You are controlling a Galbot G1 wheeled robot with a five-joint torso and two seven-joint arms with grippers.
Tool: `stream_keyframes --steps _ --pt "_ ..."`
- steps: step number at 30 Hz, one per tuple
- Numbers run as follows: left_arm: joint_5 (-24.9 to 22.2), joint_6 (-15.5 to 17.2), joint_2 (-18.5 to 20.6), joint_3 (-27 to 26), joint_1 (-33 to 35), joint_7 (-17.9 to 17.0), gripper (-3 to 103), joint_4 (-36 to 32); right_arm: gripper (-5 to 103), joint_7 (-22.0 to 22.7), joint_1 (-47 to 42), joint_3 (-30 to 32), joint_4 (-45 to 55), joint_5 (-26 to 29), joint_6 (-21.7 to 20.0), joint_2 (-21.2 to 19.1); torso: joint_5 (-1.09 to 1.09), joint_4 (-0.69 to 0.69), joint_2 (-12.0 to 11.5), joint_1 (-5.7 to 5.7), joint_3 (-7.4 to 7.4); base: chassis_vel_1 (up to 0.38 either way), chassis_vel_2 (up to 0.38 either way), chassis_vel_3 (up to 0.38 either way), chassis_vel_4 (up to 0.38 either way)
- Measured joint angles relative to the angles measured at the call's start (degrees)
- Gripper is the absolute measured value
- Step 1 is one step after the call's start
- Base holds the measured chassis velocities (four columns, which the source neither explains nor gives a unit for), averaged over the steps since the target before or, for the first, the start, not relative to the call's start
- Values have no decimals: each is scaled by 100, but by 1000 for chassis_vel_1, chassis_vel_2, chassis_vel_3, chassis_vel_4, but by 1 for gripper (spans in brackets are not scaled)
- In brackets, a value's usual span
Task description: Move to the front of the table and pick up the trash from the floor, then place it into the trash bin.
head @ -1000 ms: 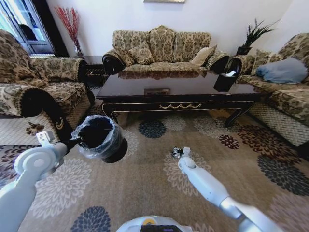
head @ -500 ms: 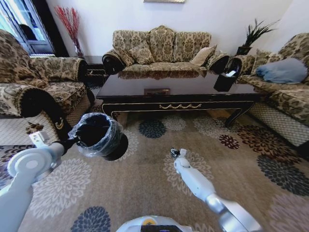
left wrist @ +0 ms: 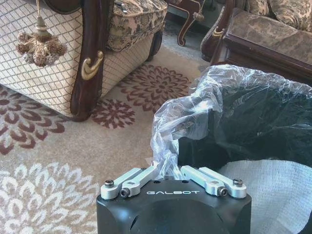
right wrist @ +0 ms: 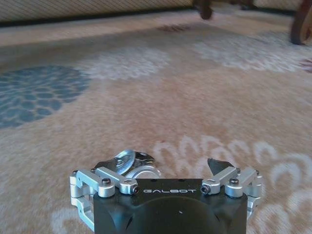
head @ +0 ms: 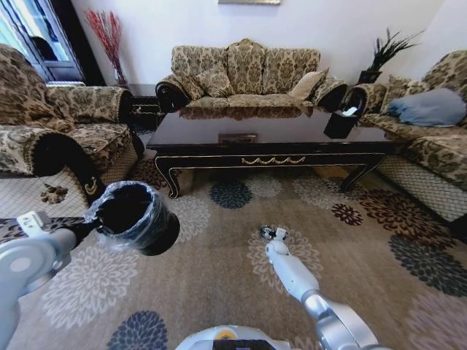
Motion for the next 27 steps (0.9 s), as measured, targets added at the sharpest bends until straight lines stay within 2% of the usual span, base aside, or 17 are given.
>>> stream_keyframes --steps 3,7,18,27 --pt "12 1 -18 -3 -6 -1 2 21 100 -450 13 98 -280 -118 327 66 0 2 0 0 1 0 0 0 0" --pt "23 0 -84 -11 -7 0 2 29 100 -646 116 124 -445 39 476 161 0 4 0 0 1 0 0 0 0" --pt "30 1 -108 -68 -4 33 2 54 100 -550 451 250 -1074 -226 545 487 -1 4 0 0 1 0 0 0 0" --pt "19 1 -87 -151 28 98 2 40 100 -474 718 768 -1814 -1022 715 785 0 4 0 0 1 0 0 0 0"
